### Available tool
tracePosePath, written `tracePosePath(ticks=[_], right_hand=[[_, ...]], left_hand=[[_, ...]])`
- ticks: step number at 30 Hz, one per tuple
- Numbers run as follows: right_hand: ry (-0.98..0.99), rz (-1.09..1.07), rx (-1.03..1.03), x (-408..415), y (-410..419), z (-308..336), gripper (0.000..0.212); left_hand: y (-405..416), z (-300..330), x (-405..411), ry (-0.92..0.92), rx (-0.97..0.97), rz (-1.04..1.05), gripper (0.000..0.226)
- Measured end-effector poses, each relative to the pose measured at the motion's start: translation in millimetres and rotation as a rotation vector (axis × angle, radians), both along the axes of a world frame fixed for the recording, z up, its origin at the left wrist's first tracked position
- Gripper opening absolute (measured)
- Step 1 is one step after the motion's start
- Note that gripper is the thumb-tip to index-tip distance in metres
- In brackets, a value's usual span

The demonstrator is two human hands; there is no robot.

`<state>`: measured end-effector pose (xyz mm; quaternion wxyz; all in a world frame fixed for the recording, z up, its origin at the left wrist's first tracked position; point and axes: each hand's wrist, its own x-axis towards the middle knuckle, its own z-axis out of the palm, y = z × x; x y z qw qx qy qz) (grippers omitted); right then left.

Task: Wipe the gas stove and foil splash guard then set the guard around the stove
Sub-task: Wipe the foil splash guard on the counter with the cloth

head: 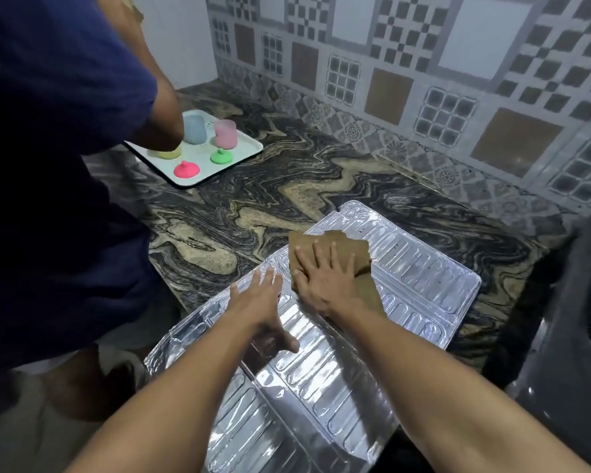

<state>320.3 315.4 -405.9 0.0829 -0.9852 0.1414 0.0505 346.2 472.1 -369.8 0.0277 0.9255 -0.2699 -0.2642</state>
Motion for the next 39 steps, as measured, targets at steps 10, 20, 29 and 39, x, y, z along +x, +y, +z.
tracePosePath(ticks=[10, 20, 29, 39], right_hand=[[0.009, -0.107, -0.005, 26, -50, 4, 0.062], [0.011, -0.268, 0.023, 41, -64, 5, 0.060], [0.016, -0.402, 0.051, 56, -95, 6, 0.062], [-0.059, -0.521, 0.046, 54, -100, 5, 0.053]], left_hand=[[0, 3, -1, 0.047, -0.013, 0.038, 0.145], [-4, 3, 0, 0.024, 0.025, 0.005, 0.147], [-7, 10, -1, 0.006, 0.071, 0.006, 0.147], [-4, 12, -4, 0.020, 0.039, -0.016, 0.145]])
